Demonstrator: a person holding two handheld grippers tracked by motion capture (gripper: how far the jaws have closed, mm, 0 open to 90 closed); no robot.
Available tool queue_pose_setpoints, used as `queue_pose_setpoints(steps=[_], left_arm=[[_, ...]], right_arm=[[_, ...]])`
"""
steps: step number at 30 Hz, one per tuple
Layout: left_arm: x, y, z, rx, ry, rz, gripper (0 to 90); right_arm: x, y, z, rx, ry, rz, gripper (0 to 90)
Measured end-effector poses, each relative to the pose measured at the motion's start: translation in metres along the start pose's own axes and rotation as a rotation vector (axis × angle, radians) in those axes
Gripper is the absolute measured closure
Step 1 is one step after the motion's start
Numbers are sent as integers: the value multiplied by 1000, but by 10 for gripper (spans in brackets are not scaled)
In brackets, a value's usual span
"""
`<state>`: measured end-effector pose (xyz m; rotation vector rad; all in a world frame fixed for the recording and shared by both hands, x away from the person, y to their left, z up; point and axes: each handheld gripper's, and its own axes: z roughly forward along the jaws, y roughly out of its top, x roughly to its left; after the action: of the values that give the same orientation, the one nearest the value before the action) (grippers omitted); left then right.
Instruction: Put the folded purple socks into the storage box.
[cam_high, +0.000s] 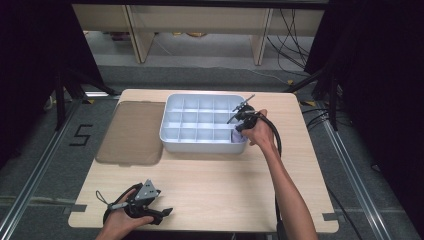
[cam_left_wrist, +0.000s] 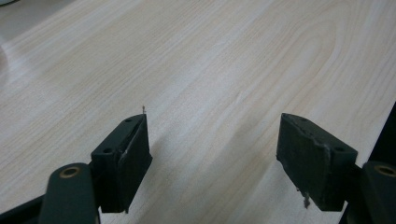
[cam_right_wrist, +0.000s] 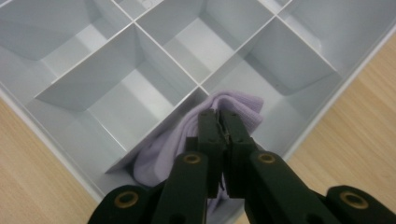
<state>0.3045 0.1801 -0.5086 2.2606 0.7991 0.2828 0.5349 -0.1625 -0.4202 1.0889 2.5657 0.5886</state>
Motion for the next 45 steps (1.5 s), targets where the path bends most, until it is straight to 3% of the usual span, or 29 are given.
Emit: queue_pose_setpoints(steps=[3,5,7,14,22,28,29,38,39,41,42,45], left_arm=[[-2,0,1,-7,-11,-24,252],[0,0,0,1,2,7,252],[0,0,0,0,2,3,252],[-1,0,0,-3,-6,-2,252],[-2,-1,0,-6,-12,-16,252],[1,0,-1,1,2,9,252],[0,0,0,-7,-3,1,252],[0,0,-1,-3,6,2,252],[0,0,0,-7,-8,-19,252],[-1,0,1,-20,-9,-32,252],[1,0,-1,0,7,-6,253],[0,0,-1,-11,-2,-18,252]], right_arm=[[4,2,8,22,20,-24,885],[8,2,15,45,29,-35,887],[11,3,21,76,26,-44,888],[9,3,29,135,45,-28,890],[6,4,32,146,39,-15,884],[5,4,12,69,40,8,789],[2,3,3,25,39,18,764],[-1,-4,-21,-64,37,61,663],[0,-4,-26,-86,37,49,632],[1,-4,-29,-99,39,52,626],[3,-4,-31,-89,47,63,624],[7,-4,-34,-89,51,82,616]])
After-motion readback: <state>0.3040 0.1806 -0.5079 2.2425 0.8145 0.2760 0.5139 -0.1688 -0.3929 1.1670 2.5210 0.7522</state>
